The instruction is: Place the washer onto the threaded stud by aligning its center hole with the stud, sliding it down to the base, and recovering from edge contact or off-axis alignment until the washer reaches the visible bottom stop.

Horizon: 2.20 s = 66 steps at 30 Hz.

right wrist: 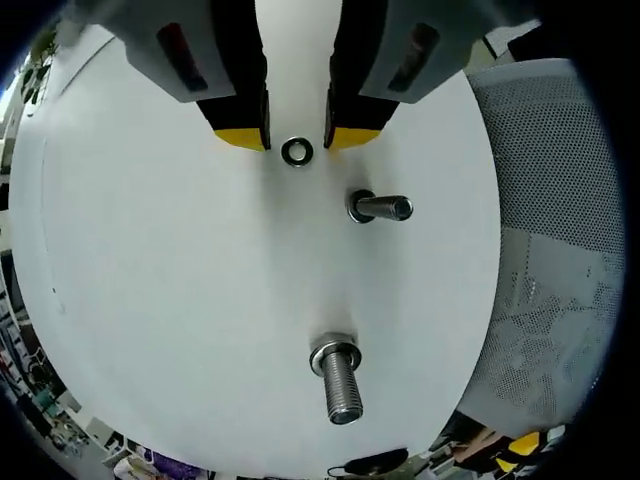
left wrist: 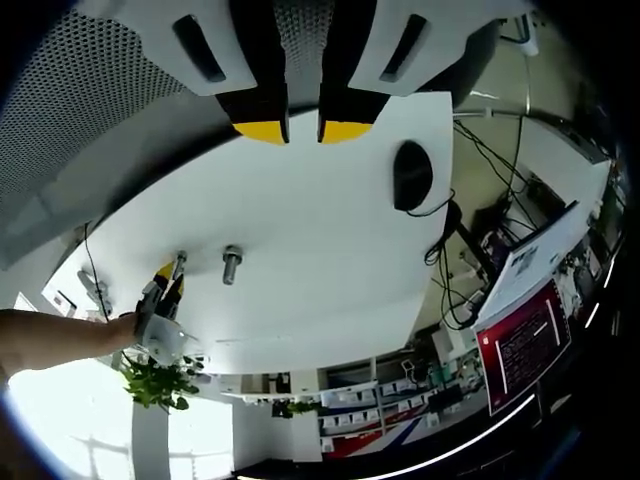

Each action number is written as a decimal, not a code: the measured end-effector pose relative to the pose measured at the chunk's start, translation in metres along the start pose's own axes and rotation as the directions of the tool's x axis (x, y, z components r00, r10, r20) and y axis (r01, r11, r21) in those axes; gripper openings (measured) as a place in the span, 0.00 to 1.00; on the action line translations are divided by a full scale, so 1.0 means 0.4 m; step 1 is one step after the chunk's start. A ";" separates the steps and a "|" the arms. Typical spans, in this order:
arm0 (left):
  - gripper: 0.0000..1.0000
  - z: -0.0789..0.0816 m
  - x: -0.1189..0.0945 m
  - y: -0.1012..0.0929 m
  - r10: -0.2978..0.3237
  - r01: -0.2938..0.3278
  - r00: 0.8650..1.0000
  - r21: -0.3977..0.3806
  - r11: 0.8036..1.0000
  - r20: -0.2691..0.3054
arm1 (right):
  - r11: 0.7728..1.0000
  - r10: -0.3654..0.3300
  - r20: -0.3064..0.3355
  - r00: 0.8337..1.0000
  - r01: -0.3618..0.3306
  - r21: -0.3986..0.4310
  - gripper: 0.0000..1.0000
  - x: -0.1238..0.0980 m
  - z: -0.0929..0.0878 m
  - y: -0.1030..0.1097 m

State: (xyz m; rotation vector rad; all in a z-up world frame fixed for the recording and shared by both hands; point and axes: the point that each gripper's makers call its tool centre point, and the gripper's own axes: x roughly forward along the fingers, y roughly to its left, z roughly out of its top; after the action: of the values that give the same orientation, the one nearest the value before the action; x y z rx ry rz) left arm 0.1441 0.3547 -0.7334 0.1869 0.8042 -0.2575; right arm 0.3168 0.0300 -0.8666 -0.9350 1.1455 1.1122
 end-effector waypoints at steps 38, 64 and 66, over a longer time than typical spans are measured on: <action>0.08 0.000 0.002 0.001 0.002 -0.002 1.000 0.001 1.000 -0.002 | 0.999 -0.022 0.056 0.998 0.024 -0.042 0.16 0.009 0.016 -0.005; 0.08 0.002 0.001 0.003 0.006 -0.006 1.000 -0.005 1.000 0.004 | 0.996 -0.049 0.068 0.996 0.054 -0.066 0.15 0.007 0.018 0.043; 0.08 0.002 0.001 0.002 0.006 -0.006 1.000 -0.006 1.000 0.005 | 0.996 -0.043 0.065 0.997 0.047 -0.071 0.15 0.008 0.016 0.049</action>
State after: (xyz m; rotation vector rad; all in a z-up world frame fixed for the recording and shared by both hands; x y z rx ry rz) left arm 0.1451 0.3554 -0.7329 0.1831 0.7990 -0.2500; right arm 0.2990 0.0410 -0.8686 -0.9709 1.0337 1.1451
